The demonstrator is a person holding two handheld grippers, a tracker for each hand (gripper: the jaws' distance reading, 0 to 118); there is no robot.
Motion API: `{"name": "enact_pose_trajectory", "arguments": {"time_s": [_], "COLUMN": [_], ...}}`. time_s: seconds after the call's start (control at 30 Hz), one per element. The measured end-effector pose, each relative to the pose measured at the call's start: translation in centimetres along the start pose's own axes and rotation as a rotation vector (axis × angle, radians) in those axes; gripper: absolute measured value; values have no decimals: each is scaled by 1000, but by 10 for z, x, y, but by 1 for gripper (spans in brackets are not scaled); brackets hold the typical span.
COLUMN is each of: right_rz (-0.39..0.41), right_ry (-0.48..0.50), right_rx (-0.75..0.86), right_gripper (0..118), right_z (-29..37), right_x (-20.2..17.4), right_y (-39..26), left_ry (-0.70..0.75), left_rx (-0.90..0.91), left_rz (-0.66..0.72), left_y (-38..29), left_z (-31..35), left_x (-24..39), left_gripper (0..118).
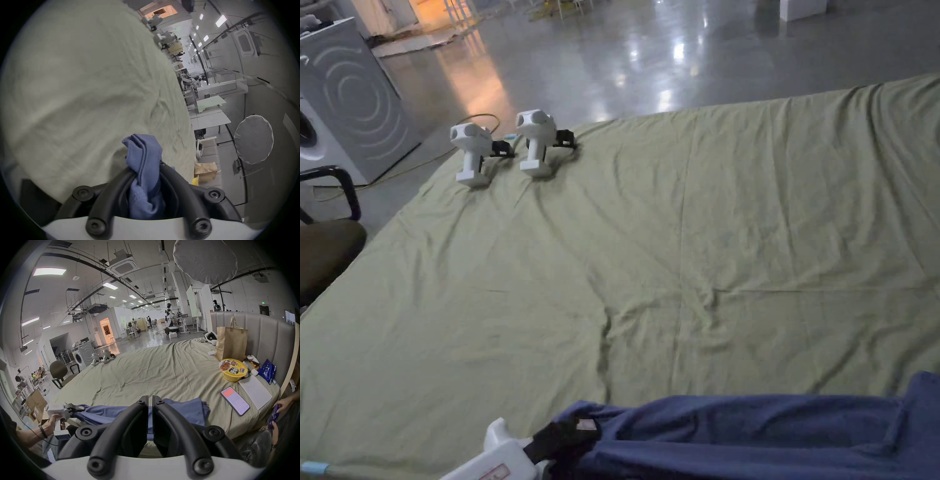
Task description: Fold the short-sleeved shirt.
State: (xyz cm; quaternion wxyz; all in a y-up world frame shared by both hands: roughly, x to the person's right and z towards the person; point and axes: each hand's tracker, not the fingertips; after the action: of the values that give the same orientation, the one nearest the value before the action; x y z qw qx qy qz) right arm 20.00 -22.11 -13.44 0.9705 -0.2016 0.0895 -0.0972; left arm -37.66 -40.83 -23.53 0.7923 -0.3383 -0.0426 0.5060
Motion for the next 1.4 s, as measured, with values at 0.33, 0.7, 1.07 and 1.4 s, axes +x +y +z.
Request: {"name": "enact_pose_trajectory", "arguments": {"time_s": [0.33,0.7,1.07,1.4], "right_rz": [-40,53,-14,10], "right_ry": [6,-59,-61,-49], "right_rx": [-14,-16,-76,-94], "right_gripper": [6,6,6,6], "right_z": [-11,10,9,9], "right_x": [9,5,16,11], "right_y": [-6,-6,-24,-25], "left_ry": [241,168,-40,15], "left_rx": [165,-227,-138,-372], "left_rz": [-486,-766,-712,-509], "left_y": [63,-101,-78,-108], "left_z": [85,-97,-61,-132], "left_x": [68,134,159,100], "left_gripper": [12,14,113,3]}}
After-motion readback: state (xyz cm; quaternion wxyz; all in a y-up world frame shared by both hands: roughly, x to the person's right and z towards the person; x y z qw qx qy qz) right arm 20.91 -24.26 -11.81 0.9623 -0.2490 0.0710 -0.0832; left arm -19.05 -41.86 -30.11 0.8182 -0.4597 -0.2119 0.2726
